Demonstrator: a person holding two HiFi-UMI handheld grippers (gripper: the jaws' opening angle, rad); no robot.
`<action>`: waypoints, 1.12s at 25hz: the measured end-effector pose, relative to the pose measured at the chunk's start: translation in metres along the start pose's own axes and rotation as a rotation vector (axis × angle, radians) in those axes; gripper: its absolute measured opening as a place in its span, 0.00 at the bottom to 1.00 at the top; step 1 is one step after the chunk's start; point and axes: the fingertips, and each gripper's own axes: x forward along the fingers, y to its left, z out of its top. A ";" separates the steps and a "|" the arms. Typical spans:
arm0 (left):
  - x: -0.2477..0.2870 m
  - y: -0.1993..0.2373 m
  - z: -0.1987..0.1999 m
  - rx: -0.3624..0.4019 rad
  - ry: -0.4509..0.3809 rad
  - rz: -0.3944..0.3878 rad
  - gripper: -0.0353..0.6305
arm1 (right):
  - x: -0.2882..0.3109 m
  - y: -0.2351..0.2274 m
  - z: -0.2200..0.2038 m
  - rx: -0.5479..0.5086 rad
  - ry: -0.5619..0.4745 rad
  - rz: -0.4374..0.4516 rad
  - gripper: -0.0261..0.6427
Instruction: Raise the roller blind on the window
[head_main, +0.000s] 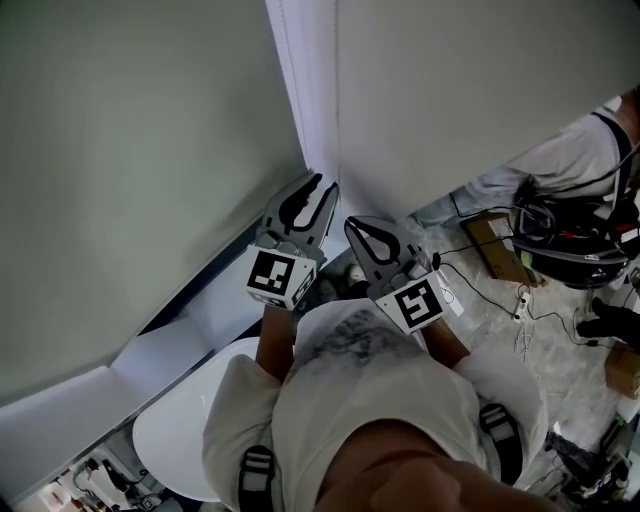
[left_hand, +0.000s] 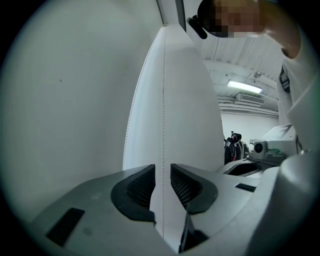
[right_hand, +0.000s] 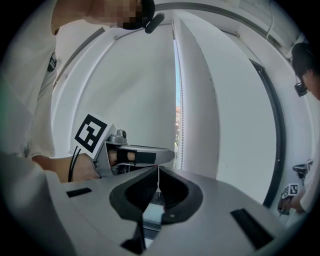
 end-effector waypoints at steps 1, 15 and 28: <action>0.002 0.002 -0.001 0.003 0.003 -0.003 0.20 | 0.001 0.000 0.000 -0.002 0.000 0.000 0.13; 0.030 0.014 -0.016 -0.010 -0.014 -0.053 0.21 | 0.007 -0.001 -0.017 -0.008 0.011 -0.010 0.13; 0.028 0.007 -0.019 -0.014 -0.003 -0.060 0.07 | 0.002 -0.007 -0.014 -0.006 0.016 -0.011 0.13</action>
